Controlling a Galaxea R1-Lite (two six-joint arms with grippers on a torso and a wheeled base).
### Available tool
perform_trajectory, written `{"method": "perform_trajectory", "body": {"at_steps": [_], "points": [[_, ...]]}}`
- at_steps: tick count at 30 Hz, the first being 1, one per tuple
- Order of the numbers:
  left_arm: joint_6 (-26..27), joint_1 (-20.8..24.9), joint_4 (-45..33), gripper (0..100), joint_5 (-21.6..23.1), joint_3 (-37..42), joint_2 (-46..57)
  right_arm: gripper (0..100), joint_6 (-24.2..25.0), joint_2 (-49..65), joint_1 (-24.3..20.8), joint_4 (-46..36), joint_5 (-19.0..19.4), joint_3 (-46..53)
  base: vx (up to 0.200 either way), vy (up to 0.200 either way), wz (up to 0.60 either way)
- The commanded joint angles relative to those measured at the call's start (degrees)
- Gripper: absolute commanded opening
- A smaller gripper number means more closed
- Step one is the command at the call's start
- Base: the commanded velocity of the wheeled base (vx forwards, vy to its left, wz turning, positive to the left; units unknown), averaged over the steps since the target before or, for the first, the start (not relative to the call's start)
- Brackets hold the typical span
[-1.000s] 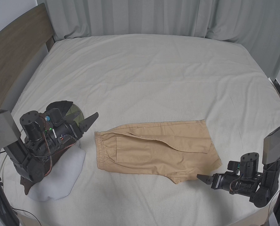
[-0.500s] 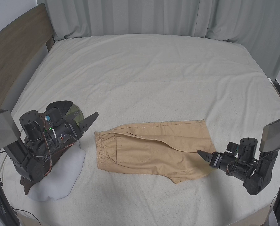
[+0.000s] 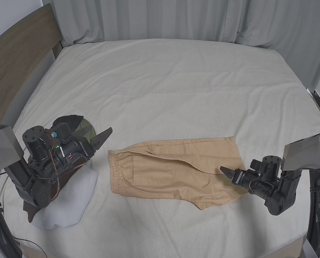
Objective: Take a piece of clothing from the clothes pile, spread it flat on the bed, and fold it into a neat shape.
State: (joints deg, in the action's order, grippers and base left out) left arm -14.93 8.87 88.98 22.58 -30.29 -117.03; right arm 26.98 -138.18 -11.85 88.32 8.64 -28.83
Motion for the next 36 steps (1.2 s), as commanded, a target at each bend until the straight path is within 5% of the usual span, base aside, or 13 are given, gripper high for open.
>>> {"method": "perform_trajectory", "body": {"at_steps": [1, 9, 10, 20, 36], "points": [[0.0, -0.1, 0.1, 100, 0.0, 0.1, 0.0, 100, -0.1, -3.1, 0.3, 0.0, -0.1, -1.3, 0.0, 0.0, 0.0], [0.0, 0.0, 0.1, 100, 0.0, 0.0, 0.0, 100, 0.0, -2.5, 1.0, 0.1, 0.0, -1.5, 0.0, 0.0, 0.0], [0.0, 0.0, 0.1, 100, 0.0, 0.0, 0.0, 0, 0.0, -2.4, 1.0, 0.1, 0.0, -1.4, 0.0, 0.0, 0.0], [0.0, -0.1, 0.1, 100, 0.0, -0.1, 0.0, 0, 0.0, 3.5, 0.4, 0.0, 0.1, -0.6, 0.0, 0.0, 0.0], [0.0, -0.3, 0.1, 100, 0.0, -0.2, -0.4, 0, 2.1, -3.4, 3.1, -0.2, 0.3, -16.3, 0.0, 0.0, 0.0]]}}
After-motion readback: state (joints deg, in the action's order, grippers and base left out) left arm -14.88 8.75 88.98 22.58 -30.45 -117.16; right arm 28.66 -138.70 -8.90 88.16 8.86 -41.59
